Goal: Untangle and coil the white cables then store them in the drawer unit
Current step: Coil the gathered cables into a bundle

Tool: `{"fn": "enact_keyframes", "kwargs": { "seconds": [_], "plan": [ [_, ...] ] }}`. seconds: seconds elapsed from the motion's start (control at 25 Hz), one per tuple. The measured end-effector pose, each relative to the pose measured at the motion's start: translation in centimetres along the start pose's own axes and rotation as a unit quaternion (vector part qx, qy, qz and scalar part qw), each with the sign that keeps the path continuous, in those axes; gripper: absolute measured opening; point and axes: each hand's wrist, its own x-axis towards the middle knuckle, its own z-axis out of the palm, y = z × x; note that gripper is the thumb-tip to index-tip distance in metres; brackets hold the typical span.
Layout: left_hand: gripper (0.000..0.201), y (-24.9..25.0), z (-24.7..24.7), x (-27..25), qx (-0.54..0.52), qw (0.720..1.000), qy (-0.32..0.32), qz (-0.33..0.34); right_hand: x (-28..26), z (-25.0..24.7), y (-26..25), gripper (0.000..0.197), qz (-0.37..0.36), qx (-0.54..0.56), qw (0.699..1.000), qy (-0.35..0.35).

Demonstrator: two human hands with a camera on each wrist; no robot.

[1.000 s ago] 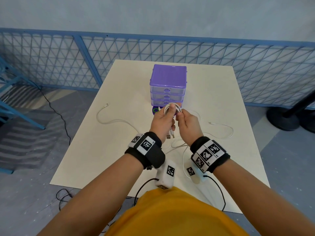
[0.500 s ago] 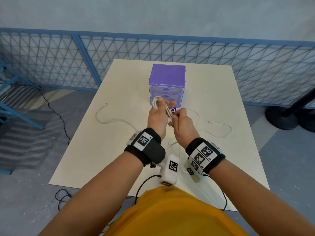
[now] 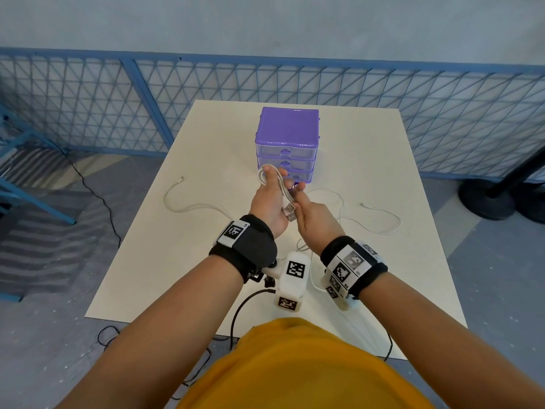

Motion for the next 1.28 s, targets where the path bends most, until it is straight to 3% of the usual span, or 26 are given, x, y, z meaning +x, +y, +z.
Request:
{"fn": "enact_keyframes", "kwargs": {
  "seconds": [0.12, 0.2, 0.28, 0.44, 0.6, 0.72, 0.84, 1.04, 1.08, 1.2, 1.28],
  "plan": [
    [0.043, 0.7, -0.4, 0.6, -0.069, 0.998, -0.009, 0.008, 0.0, -0.1, 0.2, 0.021, 0.010, 0.072, 0.997, 0.028],
    [0.044, 1.5, -0.9, 1.2, -0.121, 0.992, -0.021, 0.017, -0.2, -0.1, 1.0, 0.023, 0.023, 0.120, 0.992, 0.040],
    [0.045, 2.3, -1.4, 1.5, -0.135, 0.990, -0.021, 0.018, -0.3, -0.3, 2.1, 0.026, 0.017, 0.096, 0.995, 0.009],
    [0.046, 3.2, -2.1, 1.7, -0.114, 0.993, -0.009, 0.024, -0.9, -0.5, 3.4, 0.030, 0.001, 0.040, 0.997, -0.060],
    [0.046, 4.0, -3.0, 2.0, -0.084, 0.995, 0.013, 0.059, -1.3, -1.3, 4.9, 0.022, 0.031, 0.080, 0.995, -0.048],
    [0.046, 3.8, -2.9, 1.6, 0.059, 0.991, 0.014, 0.118, -0.9, -2.5, 4.5, 0.022, 0.034, 0.120, 0.992, 0.026],
    [0.044, 2.8, -2.0, 0.9, 0.229, 0.953, -0.022, 0.199, 0.1, -3.9, 2.8, 0.024, 0.015, 0.168, 0.978, 0.122],
    [0.037, 0.9, -0.8, 0.2, 0.422, 0.856, -0.046, 0.293, 0.5, -4.4, 0.0, 0.017, -0.041, 0.198, 0.968, 0.151],
    [0.035, 0.4, -0.6, 0.1, 0.427, 0.854, -0.054, 0.292, 0.6, -4.2, -0.4, 0.019, -0.046, 0.199, 0.967, 0.150],
    [0.034, -0.5, 0.0, -0.7, 0.347, 0.898, -0.076, 0.259, 1.0, -3.4, -0.7, 0.022, -0.039, 0.201, 0.964, 0.168],
    [0.039, -0.8, -0.1, -1.0, 0.304, 0.913, -0.111, 0.247, 1.2, -3.2, -0.7, 0.020, -0.027, 0.199, 0.962, 0.184]
  ]
}}
